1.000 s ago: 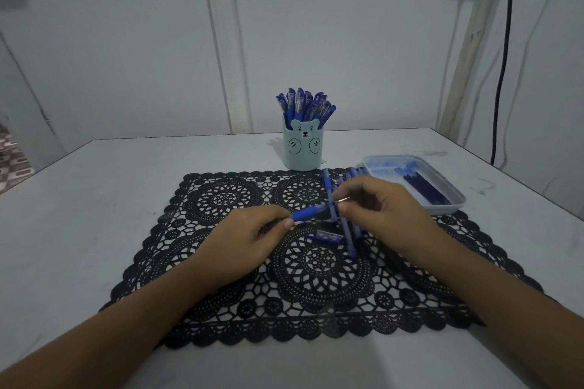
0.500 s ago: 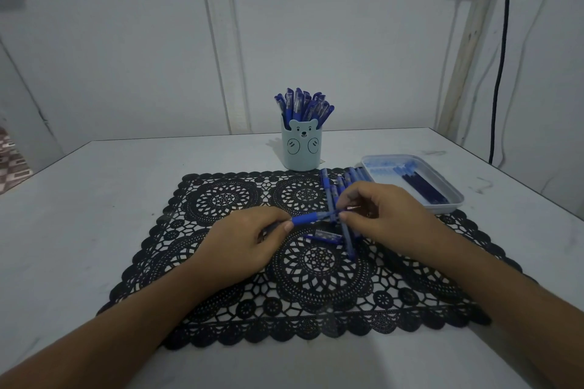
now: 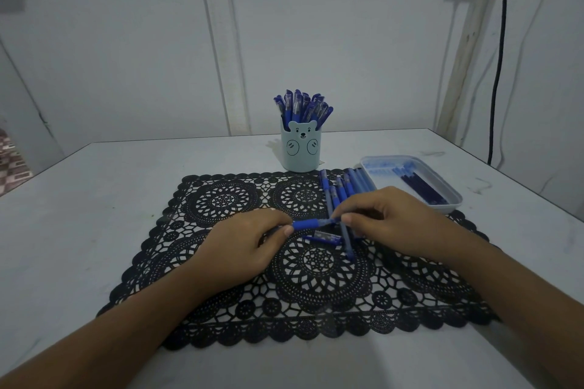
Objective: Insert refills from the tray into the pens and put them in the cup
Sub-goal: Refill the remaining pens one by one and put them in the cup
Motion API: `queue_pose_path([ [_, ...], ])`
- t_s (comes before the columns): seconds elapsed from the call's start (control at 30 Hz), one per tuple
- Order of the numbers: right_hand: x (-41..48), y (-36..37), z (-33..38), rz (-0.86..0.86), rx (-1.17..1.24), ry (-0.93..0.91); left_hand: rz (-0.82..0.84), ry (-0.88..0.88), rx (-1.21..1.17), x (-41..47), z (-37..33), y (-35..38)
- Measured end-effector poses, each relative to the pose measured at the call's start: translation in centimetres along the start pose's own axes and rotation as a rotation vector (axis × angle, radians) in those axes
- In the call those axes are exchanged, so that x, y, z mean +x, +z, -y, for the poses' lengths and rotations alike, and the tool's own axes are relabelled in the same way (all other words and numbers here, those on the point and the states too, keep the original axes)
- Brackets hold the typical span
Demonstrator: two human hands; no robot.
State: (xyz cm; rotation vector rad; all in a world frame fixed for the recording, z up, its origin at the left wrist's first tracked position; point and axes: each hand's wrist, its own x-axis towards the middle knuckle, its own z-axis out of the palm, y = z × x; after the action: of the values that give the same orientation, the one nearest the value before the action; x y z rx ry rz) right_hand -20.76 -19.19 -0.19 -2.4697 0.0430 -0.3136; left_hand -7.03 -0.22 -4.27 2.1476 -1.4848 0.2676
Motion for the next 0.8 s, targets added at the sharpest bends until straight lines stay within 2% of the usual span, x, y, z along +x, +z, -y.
queue_pose_path([
  [0.33, -0.2, -0.6, 0.0, 0.139, -0.071, -0.003, 0.009, 0.021, 0.043, 0.0, -0.1, 0.0],
  [0.47, -0.1, -0.5, -0.1, 0.121, -0.080, 0.005, 0.000, 0.018, 0.051, 0.0, -0.2, 0.0],
  [0.6, 0.1, 0.5, 0.0, 0.002, 0.114, 0.002, -0.037, 0.068, 0.144, 0.0, -0.4, -0.3],
  [0.67, 0.2, 1.2, 0.1, -0.034, 0.248, 0.012, -0.051, 0.098, 0.123, 0.1, -0.7, -0.2],
  [0.8, 0.2, 2.8, 0.9, -0.036, 0.313, -0.021, -0.034, 0.171, 0.049, 0.5, -1.7, 0.5],
])
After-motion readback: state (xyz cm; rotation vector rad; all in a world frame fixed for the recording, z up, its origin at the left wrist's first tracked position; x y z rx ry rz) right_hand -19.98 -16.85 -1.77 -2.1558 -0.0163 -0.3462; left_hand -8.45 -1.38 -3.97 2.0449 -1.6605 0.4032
